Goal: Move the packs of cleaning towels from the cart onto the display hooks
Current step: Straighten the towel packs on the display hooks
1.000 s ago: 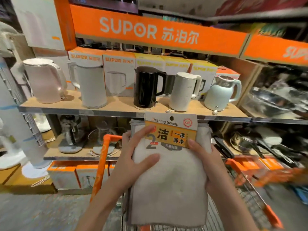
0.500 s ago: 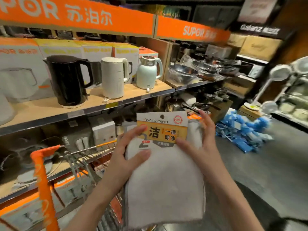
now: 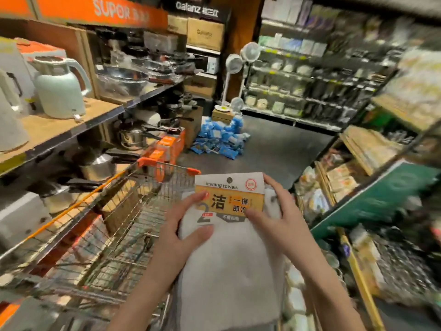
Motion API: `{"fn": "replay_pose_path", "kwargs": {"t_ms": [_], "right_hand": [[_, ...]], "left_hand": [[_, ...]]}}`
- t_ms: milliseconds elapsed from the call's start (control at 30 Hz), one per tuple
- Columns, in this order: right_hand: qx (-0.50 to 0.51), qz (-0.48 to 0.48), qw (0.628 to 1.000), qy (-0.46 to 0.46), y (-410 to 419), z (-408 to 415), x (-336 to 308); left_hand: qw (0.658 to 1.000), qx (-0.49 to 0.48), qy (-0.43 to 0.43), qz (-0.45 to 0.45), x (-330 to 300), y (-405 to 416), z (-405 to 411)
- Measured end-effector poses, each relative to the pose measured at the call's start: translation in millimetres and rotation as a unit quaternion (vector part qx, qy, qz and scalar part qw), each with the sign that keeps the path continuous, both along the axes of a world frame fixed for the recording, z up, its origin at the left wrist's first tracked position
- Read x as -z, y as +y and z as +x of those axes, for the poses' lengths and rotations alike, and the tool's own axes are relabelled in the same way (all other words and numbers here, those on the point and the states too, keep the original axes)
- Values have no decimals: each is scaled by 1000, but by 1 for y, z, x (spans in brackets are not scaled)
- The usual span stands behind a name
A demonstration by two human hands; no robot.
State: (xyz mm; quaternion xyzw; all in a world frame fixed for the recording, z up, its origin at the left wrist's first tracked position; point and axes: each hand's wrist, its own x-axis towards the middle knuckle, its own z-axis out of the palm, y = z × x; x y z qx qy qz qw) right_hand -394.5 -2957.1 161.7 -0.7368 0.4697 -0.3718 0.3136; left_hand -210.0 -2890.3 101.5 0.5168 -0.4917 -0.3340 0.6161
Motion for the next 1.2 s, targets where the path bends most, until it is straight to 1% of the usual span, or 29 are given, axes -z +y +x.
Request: {"fn": "replay_pose_path", "kwargs": {"t_ms": [100, 200, 267, 367, 467, 533, 600, 767, 833, 900, 933, 1067, 1200], "right_hand": [[53, -31, 998, -2, 32, -47, -2], [127, -29, 991, 10, 69, -99, -5], [171, -28, 985, -10, 98, -136, -7], [234, 0, 970, -59, 149, -194, -11], [327, 39, 940, -91, 205, -251, -6], [408, 5, 909, -87, 242, -286, -2], [468, -33, 879, -91, 280, -316, 1], [498, -68, 847, -173, 366, -384, 5], [497, -75, 830, -243, 396, -407, 3], [500, -77, 802, -317, 422, -430, -1], [506, -81, 789, -339, 435, -442, -2], [530, -109, 758, -364, 470, -477, -5], [562, -137, 745, -334, 481, -501, -7]], "left_hand": [[998, 60, 22, -1, 2, 0, -44], [991, 132, 25, 6, 2, 4, -96], [985, 170, 12, 7, 2, 12, -134], [970, 240, 26, 16, 2, 35, -195], [952, 302, 43, 19, 1, 68, -259], [937, 345, 47, 16, -2, 93, -301], [917, 396, 53, 18, -6, 119, -340], [874, 480, 64, 41, -8, 182, -422], [862, 500, 69, 44, -7, 202, -449], [848, 523, 70, 42, -6, 217, -476], [841, 537, 63, 39, -7, 224, -488], [817, 576, 35, 5, -13, 241, -530], [780, 624, 42, 29, -16, 240, -567]]}}
